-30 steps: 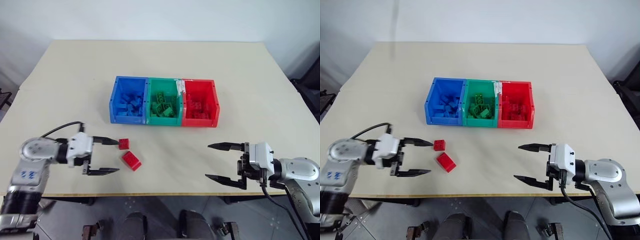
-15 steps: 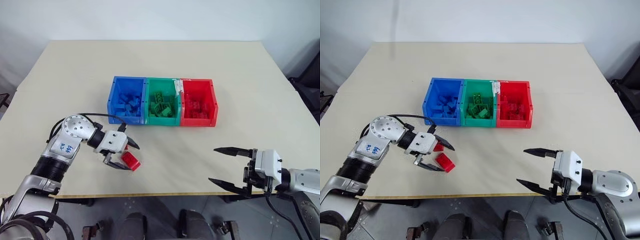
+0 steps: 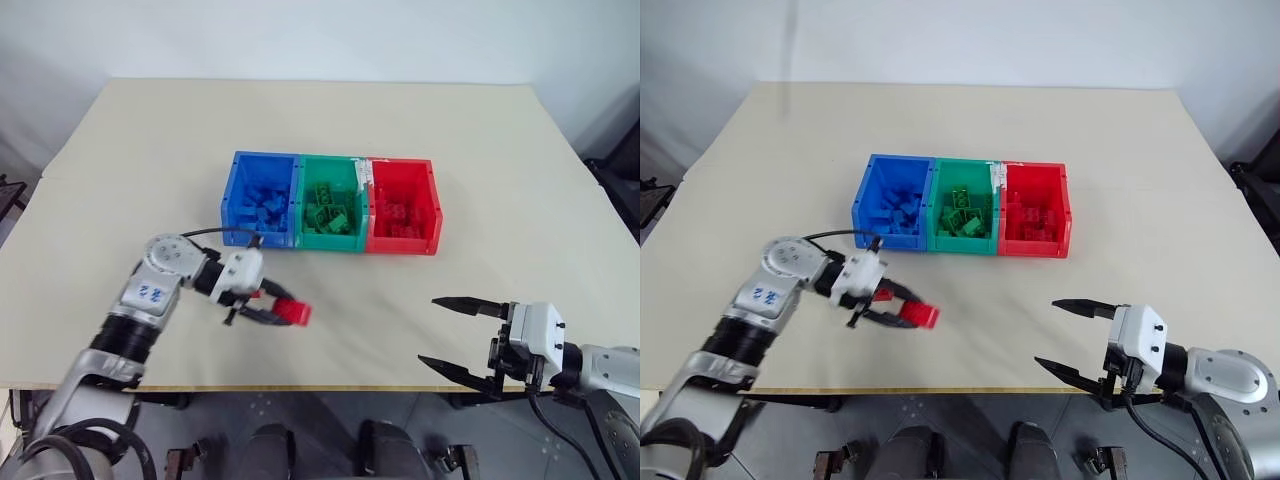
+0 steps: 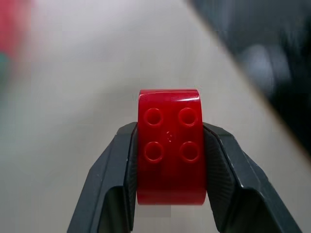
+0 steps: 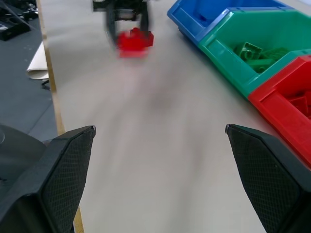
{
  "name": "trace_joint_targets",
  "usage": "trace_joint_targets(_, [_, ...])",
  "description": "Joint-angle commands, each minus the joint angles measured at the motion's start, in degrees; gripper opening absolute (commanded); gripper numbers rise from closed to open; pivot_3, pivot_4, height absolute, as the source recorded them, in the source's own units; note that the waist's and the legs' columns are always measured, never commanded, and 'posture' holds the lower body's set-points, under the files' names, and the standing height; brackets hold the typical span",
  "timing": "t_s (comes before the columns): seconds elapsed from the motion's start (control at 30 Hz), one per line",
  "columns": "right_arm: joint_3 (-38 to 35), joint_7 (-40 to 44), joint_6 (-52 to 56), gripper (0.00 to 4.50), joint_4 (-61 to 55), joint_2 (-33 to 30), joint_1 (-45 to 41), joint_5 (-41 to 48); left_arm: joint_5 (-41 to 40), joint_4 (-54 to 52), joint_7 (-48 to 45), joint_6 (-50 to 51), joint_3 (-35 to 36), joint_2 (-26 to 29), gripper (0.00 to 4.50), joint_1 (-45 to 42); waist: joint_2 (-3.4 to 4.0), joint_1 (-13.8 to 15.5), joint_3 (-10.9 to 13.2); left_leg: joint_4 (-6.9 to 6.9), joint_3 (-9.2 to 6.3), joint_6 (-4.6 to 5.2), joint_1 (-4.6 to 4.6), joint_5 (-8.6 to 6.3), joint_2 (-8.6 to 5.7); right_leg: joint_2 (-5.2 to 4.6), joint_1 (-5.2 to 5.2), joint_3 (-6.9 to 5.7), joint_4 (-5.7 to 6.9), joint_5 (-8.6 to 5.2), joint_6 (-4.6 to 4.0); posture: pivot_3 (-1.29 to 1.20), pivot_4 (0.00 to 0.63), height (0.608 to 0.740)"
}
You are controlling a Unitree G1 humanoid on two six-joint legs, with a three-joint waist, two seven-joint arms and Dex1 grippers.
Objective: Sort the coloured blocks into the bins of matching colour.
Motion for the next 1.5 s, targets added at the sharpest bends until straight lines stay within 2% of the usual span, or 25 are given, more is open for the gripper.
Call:
trace_joint_targets(0.03, [-3.31, -5.71, 1.12, 4.5, -4.25, 3.11, 1.51, 1.88, -0.09, 0.95, 6.65, 3.07, 1.73, -6.16, 1.48, -7.99, -0.01, 0.28, 0.0, 0.0, 0.0, 0.0, 0.0, 0.0, -0.01, 0.0, 0.01, 0.0, 0.0, 0.01, 0.01, 0.0, 0.15, 0.74])
trace_joint_targets(0.13, [-5.62, -13.35, 4.45, 4.5, -6.16, 6.21, 1.93, 2.0, 4.01, 12.13, 15.67, -0.47, 1.8, -15.43, 1.48, -17.34, 0.0, 0.86, -0.01, 0.01, 0.04, 0.01, 0.04, 0.01, -0.07, -0.01, 0.05, 0.02, -0.03, 0.04, 0.07, 0.0, 0.15, 0.74])
trace_joint_targets(0.23, [-7.22, -20.27, 7.18, 4.5, -7.95, 9.26, 1.7, 1.84, 7.58, 25.06, 23.3, -5.69, 3.0, -22.06, 1.48, -25.87, -0.01, 0.92, 0.0, -0.03, 0.14, 0.08, -0.01, 0.05, -0.11, 0.0, 0.06, 0.07, -0.28, 0.13, 0.21, 0.0, 0.15, 0.74])
trace_joint_targets(0.37, [-7.31, -24.48, 8.68, 4.5, -10.14, 11.26, 2.03, 1.02, 11.16, 39.53, 30.04, -12.22, 4.0, -27.36, 1.48, -33.59, 0.0, 0.58, -0.01, -0.22, 0.3, 0.11, -0.01, 0.04, -0.1, 0.01, -0.05, 0.13, -0.4, 0.14, 0.22, 0.0, 0.15, 0.74])
trace_joint_targets(0.5, [-6.6, -26.44, 9.18, 4.5, -11.97, 11.6, 2.17, 0.26, 13.83, 47.1, 33.98, -15.24, 4.7, -29.29, 1.48, -36.86, 0.0, 0.57, -0.01, -0.31, 0.37, 0.15, -0.01, 0.03, -0.1, 0.01, -0.07, 0.15, -0.53, 0.14, 0.22, 0.0, 0.15, 0.74])
trace_joint_targets(0.57, [-6.51, -27.16, 9.25, 4.5, -12.72, 11.89, 2.29, 0.23, 14.14, 48.24, 33.91, -15.6, 5.36, -29.67, 2.28, -37.18, 0.0, 0.7, -0.01, -0.32, 0.37, 0.16, -0.02, 0.02, -0.1, 0.01, -0.07, 0.15, -0.53, 0.14, 0.22, 0.0, 0.15, 0.74])
trace_joint_targets(0.6, [-6.45, -27.37, 9.31, 4.5, -12.95, 12.0, 2.35, 0.22, 14.27, 48.43, 33.71, -15.88, 5.67, -29.69, 2.49, -37.17, 0.0, 0.72, -0.01, -0.31, 0.37, 0.16, -0.04, 0.02, -0.11, 0.01, -0.08, 0.15, -0.53, 0.14, 0.23, 0.0, 0.15, 0.74])
trace_joint_targets(0.8, [-5.48, -26.14, 8.81, 4.5, -12.89, 11.17, 1.75, 0.29, 14.83, 45.46, 32.0, -18.65, 6.8, -27.41, 4.45, -34.92, 0.0, 0.75, -0.01, -0.27, 0.37, 0.19, -0.06, 0.0, -0.1, 0.01, -0.07, 0.16, -0.55, 0.17, 0.27, 0.0, 0.15, 0.74])
trace_joint_targets(0.9, [-3.06, -20.85, 6.71, 4.5, -7.41, 9.17, -2.91, 0.35, 11.44, 36.84, 22.24, -21.29, 8.42, -22.19, 4.48, -27.92, 0.04, -0.02, -0.03, -0.24, 0.39, 0.2, -0.05, 0.0, -0.11, 0.01, -0.05, 0.17, -0.56, 0.18, 0.28, 0.0, 0.15, 0.74])
trace_joint_targets(1.03, [1.06, -11.42, 4.22, 4.5, -1.15, 5.84, -7.1, 0.45, 4.59, 22.27, 12.09, -16.17, 12.45, -12.75, 4.48, -14.67, 0.08, -1.87, -0.03, -0.27, 0.5, 0.19, 0.1, 0.0, 0.0, 0.06, -0.08, 0.29, -0.45, 0.17, 0.25, 0.0, 0.15, 0.74])
trace_joint_targets(1.13, [3.22, -7.17, 2.4, 4.5, 1.98, 4.72, -8.97, -0.11, 3.19, 17.72, 12.59, -15.71, 15.59, -7.35, 4.48, -7.1, 0.08, -2.14, -0.03, -0.25, 0.41, 0.14, 0.07, 0.03, 0.08, 0.14, -0.09, 0.24, -0.38, 0.13, 0.19, 0.0, 0.15, 0.74])
trace_joint_targets(1.2, [6.12, -3.31, 0.42, 4.5, 5.6, 4.26, -12.35, -1.29, -0.62, 10.36, 11.9, -14.34, 21.9, -1.37, 4.48, 3.21, 0.07, -1.8, -0.02, -0.21, 0.37, 0.14, 0.03, 0.03, 0.08, 0.14, -0.08, 0.23, -0.41, 0.14, 0.19, 0.0, 0.15, 0.74])
trace_joint_targets(1.23, [7.62, -1.38, -0.63, 4.5, 7.46, 4.19, -14.23, -1.88, -1.99, 6.47, 12.42, -14.31, 25.71, 1.51, 4.48, 9.18, 0.03, -0.37, 0.0, -0.17, 0.32, 0.15, 0.01, 0.02, 0.03, 0.09, -0.05, 0.21, -0.38, 0.14, 0.2, 0.0, 0.15, 0.74])
trace_joint_targets(1.27, [8.9, 0.28, -0.73, 4.5, 8.8, 4.07, -15.9, -1.86, -2.47, 4.27, 13.09, -14.65, 29.26, 3.88, 4.48, 14.33, 0.04, -1.13, -0.04, -0.05, 0.24, 0.18, -0.06, 0.01, -0.04, 0.04, 0.01, 0.15, -0.41, 0.22, 0.26, 0.0, 0.15, 0.74])
trace_joint_targets(1.3, [9.97, 1.63, -0.76, 4.5, 9.79, 4.0, -17.18, -1.76, -2.84, 2.45, 13.82, -14.85, 31.95, 5.6, 4.48, 18.53, 0.07, -3.39, -0.06, -0.1, 0.36, 0.27, 0.08, -0.05, 0.0, 0.01, 0.04, 0.31, -0.53, 0.37, 0.19, 0.0, 0.15, 0.74])
trace_joint_targets(1.33, [11.27, 3.05, -1.4, 4.5, 11.12, 4.06, -18.7, -2.22, -3.48, -0.55, 15.35, -13.5, 34.2, 6.89, 4.48, 23.1, 0.05, -3.9, -0.04, -0.27, 0.27, 0.28, 0.39, -0.12, 0.1, -0.01, 0.03, 0.39, -0.55, 0.36, 0.15, 0.0, 0.15, 0.74])
trace_joint_targets(1.5, [15.24, 7.45, -3.67, 4.5, 16.01, 5.06, -24.31, -3.6, -4.65, -5.08, 16.15, -12.61, 39.72, 10.54, 4.48, 37.76, 0.09, -2.09, 0.01, -0.12, -0.06, 0.21, 0.15, -0.14, 0.11, -0.13, -0.06, 0.06, -0.41, 0.34, 0.08, 0.0, 0.15, 0.74])
